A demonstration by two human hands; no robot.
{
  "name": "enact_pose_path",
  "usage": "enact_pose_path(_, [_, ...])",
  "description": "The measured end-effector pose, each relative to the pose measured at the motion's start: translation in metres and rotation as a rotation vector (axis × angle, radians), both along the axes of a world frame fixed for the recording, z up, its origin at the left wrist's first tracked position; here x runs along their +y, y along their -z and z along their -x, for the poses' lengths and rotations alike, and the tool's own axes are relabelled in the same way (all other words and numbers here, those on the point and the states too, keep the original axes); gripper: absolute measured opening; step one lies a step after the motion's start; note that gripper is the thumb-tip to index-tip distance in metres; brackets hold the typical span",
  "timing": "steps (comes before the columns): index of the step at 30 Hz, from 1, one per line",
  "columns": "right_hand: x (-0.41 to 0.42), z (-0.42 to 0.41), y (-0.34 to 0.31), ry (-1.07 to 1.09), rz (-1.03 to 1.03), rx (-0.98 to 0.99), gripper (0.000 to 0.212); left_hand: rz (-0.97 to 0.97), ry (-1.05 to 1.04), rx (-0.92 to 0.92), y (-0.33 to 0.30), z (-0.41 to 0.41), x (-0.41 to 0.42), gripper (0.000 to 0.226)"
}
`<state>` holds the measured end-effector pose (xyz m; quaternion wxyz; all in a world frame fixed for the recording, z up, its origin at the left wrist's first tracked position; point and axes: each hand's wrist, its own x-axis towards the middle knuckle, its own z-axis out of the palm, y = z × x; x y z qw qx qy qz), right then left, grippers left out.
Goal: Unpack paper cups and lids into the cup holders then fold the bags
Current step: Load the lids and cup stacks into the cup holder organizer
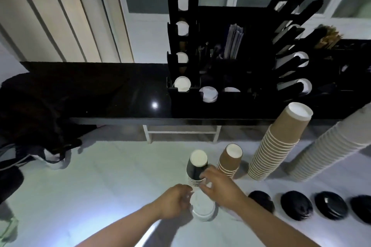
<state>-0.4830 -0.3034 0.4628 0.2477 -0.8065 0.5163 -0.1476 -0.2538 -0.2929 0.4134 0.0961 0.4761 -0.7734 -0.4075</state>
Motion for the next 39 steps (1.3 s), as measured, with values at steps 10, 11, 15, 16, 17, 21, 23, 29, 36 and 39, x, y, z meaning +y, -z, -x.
enact_pose_path(10, [0.051, -0.026, 0.056, 0.048, -0.228, 0.307, 0.091, -0.082, 0.035, 0.072, 0.013, -0.019, 0.008, 0.037])
enact_pose_path(11, [0.051, -0.028, 0.06, 0.036, -0.226, 0.349, 0.091, -0.088, 0.031, 0.066, 0.013, -0.019, 0.009, 0.037])
enact_pose_path(15, [0.047, -0.034, 0.068, 0.016, -0.232, 0.459, 0.092, -0.118, 0.019, 0.044, 0.013, -0.018, 0.012, 0.038])
enact_pose_path(16, [0.047, -0.035, 0.07, 0.012, -0.245, 0.477, 0.094, -0.132, 0.014, 0.034, 0.013, -0.018, 0.012, 0.038])
enact_pose_path(17, [0.047, -0.036, 0.072, 0.009, -0.257, 0.495, 0.095, -0.145, 0.003, 0.025, 0.013, -0.017, 0.013, 0.039])
enact_pose_path(21, [0.044, -0.04, 0.079, 0.009, -0.272, 0.557, 0.096, -0.178, -0.049, -0.006, 0.011, -0.014, 0.016, 0.057])
enact_pose_path(23, [0.042, -0.041, 0.08, -0.009, -0.261, 0.584, 0.093, -0.197, -0.081, -0.032, 0.014, -0.013, 0.018, 0.056])
enact_pose_path(29, [0.046, -0.037, 0.078, -0.035, -0.232, 0.54, 0.089, -0.42, -0.341, 0.074, 0.028, 0.002, 0.029, 0.029])
enact_pose_path(36, [0.052, -0.032, 0.073, -0.034, -0.237, 0.448, 0.086, -0.589, -0.532, 0.383, 0.011, 0.022, 0.039, 0.03])
enact_pose_path(39, [0.054, -0.031, 0.071, -0.013, -0.25, 0.376, 0.09, -0.681, -0.554, 0.453, 0.006, 0.021, 0.036, 0.034])
